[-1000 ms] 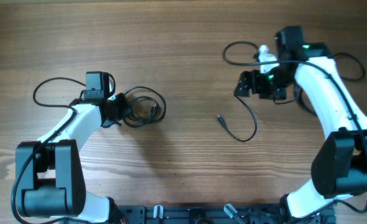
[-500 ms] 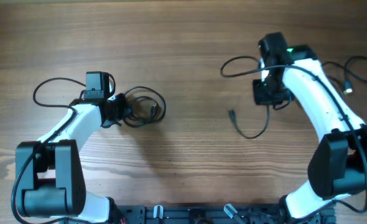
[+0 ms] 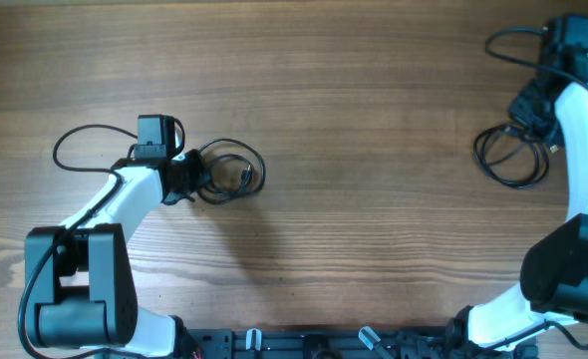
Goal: Untangle cables
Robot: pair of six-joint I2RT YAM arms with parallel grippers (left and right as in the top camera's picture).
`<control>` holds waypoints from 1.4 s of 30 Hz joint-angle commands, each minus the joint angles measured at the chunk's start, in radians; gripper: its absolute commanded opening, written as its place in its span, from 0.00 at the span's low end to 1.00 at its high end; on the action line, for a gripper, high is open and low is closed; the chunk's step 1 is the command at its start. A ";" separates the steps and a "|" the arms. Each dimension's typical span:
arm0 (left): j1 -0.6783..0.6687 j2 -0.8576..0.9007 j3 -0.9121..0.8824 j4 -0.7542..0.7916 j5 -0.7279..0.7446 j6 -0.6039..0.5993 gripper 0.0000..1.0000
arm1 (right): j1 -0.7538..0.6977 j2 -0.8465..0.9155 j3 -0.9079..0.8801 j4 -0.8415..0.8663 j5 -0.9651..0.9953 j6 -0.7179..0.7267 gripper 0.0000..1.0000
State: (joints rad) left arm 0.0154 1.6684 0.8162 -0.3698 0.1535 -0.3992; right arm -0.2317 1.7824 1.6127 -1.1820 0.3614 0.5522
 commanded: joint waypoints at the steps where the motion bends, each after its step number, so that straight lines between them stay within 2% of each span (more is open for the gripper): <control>1: 0.008 0.009 -0.006 0.000 -0.005 -0.006 0.11 | -0.032 -0.006 0.008 -0.066 0.077 0.161 0.04; 4: 0.008 0.009 -0.006 0.000 -0.005 -0.006 0.11 | -0.032 -0.006 -0.023 -0.070 0.174 0.163 0.04; 7: 0.008 0.010 -0.006 0.000 0.014 -0.006 0.11 | -0.032 -0.006 -0.097 -0.018 0.304 0.296 0.04; 11: 0.008 0.009 -0.006 0.000 0.021 -0.005 0.11 | -0.041 -0.006 -0.237 0.139 0.313 0.286 0.17; 15: 0.008 0.009 -0.006 0.000 0.021 -0.005 0.11 | -0.062 -0.006 -0.341 0.249 0.306 0.288 0.19; 17: 0.008 0.009 -0.006 0.000 0.021 -0.005 0.11 | -0.080 -0.006 -0.397 0.321 0.252 0.284 0.36; 19: 0.008 0.009 -0.006 0.000 0.021 -0.005 0.12 | -0.089 -0.006 -0.427 0.387 0.180 0.203 0.69; 20: 0.008 0.009 -0.006 0.000 0.021 -0.006 0.12 | -0.090 -0.006 -0.430 0.408 0.146 0.156 0.95; 21: 0.008 0.009 -0.006 0.000 0.021 -0.006 0.12 | -0.090 -0.006 -0.430 0.421 0.124 0.130 1.00; 25: 0.008 0.009 -0.006 0.000 0.021 -0.006 0.12 | -0.089 -0.006 -0.408 0.449 0.048 0.044 1.00; 29: 0.008 0.009 -0.006 0.004 0.021 -0.006 0.12 | -0.079 -0.008 -0.262 0.317 -0.040 -0.006 1.00; 30: 0.008 0.009 -0.006 0.007 0.021 -0.005 0.12 | -0.075 -0.008 -0.232 0.300 -0.092 -0.037 1.00; 32: 0.008 0.009 -0.006 0.008 0.020 -0.005 0.12 | -0.070 -0.009 -0.180 0.299 -0.346 -0.214 1.00; 35: 0.008 0.009 -0.006 0.008 0.021 -0.005 0.12 | -0.068 -0.008 -0.175 0.328 -0.682 -0.358 1.00; 38: 0.008 0.009 -0.006 0.010 0.048 -0.005 0.13 | -0.064 -0.007 -0.181 0.331 -0.844 -0.427 1.00; 40: 0.008 0.009 -0.006 0.027 0.154 0.012 0.20 | -0.044 -0.006 -0.182 0.307 -0.935 -0.488 1.00; 42: 0.008 0.009 -0.006 0.036 0.221 0.059 0.25 | -0.015 -0.006 -0.182 0.295 -0.945 -0.509 1.00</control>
State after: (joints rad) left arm 0.0162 1.6691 0.8162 -0.3477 0.2279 -0.3977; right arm -0.2897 1.7805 1.4250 -0.8711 -0.4080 0.1558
